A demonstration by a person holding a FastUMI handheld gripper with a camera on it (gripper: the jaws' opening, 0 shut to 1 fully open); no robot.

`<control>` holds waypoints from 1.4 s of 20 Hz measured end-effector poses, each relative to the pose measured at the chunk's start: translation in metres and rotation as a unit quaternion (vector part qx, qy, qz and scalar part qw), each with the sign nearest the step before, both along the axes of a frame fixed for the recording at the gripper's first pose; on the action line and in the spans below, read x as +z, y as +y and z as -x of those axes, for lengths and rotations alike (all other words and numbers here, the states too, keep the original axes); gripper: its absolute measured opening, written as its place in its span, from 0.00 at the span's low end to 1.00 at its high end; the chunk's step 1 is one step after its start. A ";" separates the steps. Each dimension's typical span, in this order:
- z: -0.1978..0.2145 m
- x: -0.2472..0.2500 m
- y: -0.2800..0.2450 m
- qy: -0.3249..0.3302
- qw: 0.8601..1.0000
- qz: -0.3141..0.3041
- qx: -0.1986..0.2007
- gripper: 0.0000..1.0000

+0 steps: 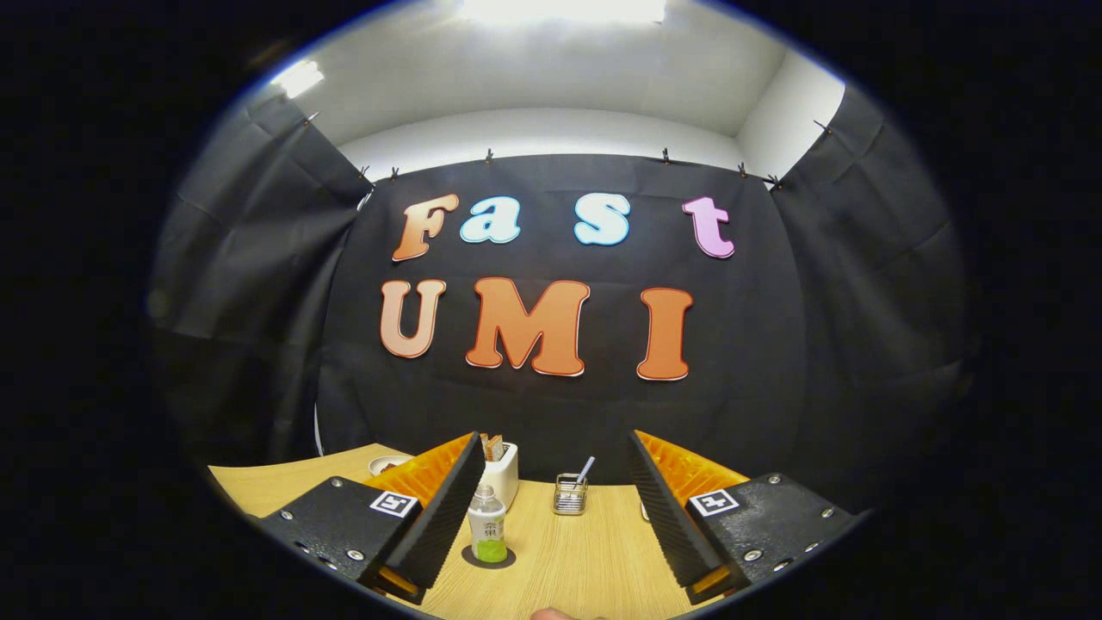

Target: Take the bottle from table, then pour the juice into the cup, finally place the bottle on the coaster

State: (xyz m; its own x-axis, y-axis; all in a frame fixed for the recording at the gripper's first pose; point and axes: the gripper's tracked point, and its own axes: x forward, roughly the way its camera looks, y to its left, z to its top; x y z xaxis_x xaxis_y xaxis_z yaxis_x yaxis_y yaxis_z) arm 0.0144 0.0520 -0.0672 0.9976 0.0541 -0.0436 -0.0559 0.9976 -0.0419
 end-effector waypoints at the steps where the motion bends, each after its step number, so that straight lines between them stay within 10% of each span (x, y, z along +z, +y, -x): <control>1: 0.000 0.001 0.001 -0.001 1.000 -0.004 0.003 0.99; 28: 0.010 0.029 0.020 -0.005 0.998 -0.045 0.036 0.99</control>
State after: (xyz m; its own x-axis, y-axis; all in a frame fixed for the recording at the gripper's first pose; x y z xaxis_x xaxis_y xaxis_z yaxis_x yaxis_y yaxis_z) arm 0.0047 0.0721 -0.0386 0.9912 0.1296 -0.0259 -0.1283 0.9906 0.0476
